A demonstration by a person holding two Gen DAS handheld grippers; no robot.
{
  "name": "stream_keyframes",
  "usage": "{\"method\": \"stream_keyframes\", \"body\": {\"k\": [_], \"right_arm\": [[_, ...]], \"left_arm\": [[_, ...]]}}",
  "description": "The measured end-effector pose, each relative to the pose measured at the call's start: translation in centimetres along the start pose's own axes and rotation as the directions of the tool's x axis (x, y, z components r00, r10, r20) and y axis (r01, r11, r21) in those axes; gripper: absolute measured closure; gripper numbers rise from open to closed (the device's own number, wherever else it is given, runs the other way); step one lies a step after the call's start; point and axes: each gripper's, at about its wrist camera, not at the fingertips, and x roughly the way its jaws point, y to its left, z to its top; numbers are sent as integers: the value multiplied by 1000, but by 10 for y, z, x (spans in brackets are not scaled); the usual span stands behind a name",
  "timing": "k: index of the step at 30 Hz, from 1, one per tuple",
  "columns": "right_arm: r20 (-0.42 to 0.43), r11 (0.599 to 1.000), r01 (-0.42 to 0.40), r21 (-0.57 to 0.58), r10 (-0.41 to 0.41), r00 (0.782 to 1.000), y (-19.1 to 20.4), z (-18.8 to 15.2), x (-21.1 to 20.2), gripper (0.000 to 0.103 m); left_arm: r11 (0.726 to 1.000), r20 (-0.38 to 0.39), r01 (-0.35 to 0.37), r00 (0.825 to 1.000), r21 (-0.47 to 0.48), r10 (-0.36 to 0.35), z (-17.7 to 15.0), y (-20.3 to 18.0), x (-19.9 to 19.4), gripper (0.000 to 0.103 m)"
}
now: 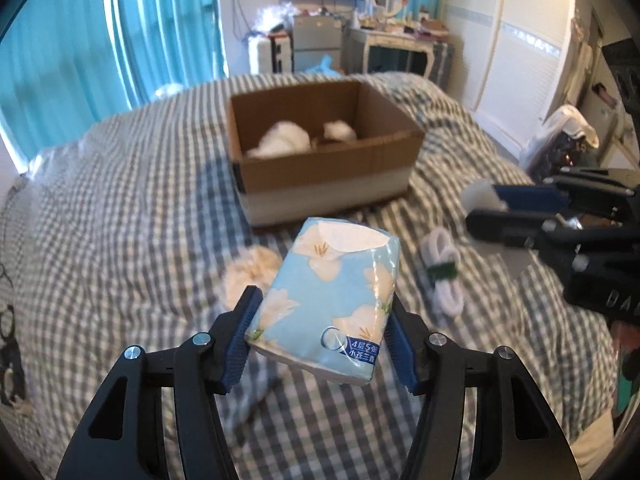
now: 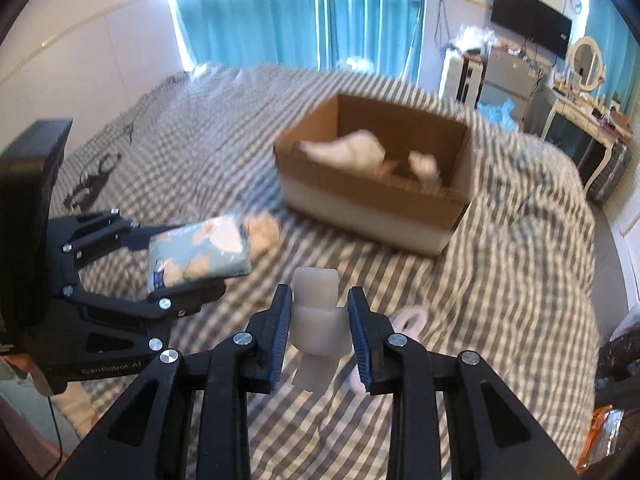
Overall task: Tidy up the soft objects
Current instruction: 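Carry the white roll and tissue pack into the box and open both grippers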
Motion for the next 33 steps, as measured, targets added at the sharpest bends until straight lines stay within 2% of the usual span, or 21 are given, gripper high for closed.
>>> {"method": "stream_keyframes", "body": {"k": [7, 12, 22, 33], "right_arm": [[104, 999, 25, 29, -28, 994, -22, 49, -30, 74], [151, 998, 49, 35, -54, 987, -40, 82, -32, 74], [156, 997, 58, 50, -65, 986, -77, 124, 18, 74], [134, 994, 52, 95, -64, 989, -116, 140, 77, 74]], "left_arm": [[1000, 70, -19, 997, -23, 20, 43, 16, -12, 45], [999, 123, -32, 992, -23, 35, 81, 22, -3, 45], [999, 114, -19, 993, -43, 23, 130, 32, 59, 45], [998, 88, 2, 996, -57, 3, 144, 36, 122, 43]]}}
